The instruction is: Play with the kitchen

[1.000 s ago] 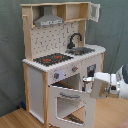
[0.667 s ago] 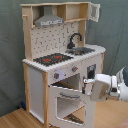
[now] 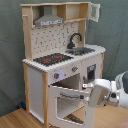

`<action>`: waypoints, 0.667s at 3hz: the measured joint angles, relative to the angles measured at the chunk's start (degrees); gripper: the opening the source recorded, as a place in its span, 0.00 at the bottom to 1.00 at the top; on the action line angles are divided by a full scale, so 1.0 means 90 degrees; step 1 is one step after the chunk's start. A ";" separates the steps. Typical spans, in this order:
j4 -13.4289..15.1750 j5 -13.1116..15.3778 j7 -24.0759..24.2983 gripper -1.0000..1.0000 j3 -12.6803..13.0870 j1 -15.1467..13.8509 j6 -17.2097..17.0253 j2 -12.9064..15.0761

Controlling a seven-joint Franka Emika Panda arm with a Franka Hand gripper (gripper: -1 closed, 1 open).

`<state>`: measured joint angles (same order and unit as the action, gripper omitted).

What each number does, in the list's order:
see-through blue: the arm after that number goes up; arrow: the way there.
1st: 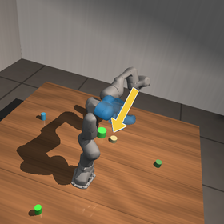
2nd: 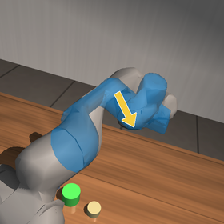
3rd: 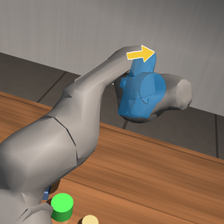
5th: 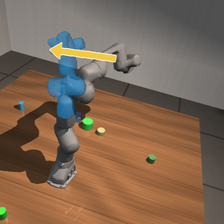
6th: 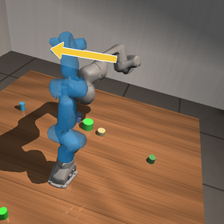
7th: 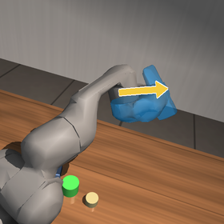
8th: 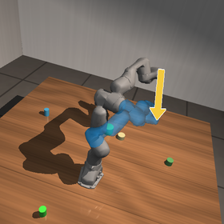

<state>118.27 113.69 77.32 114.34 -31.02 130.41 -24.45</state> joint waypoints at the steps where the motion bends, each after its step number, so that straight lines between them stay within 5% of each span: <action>1: -0.0186 0.0000 0.0410 1.00 0.0350 -0.0377 -0.0001 -0.0338; 2: -0.0372 0.0000 0.0786 1.00 0.0616 -0.0687 -0.0012 -0.0677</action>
<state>114.92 113.69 84.39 119.88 -37.21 130.30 -30.55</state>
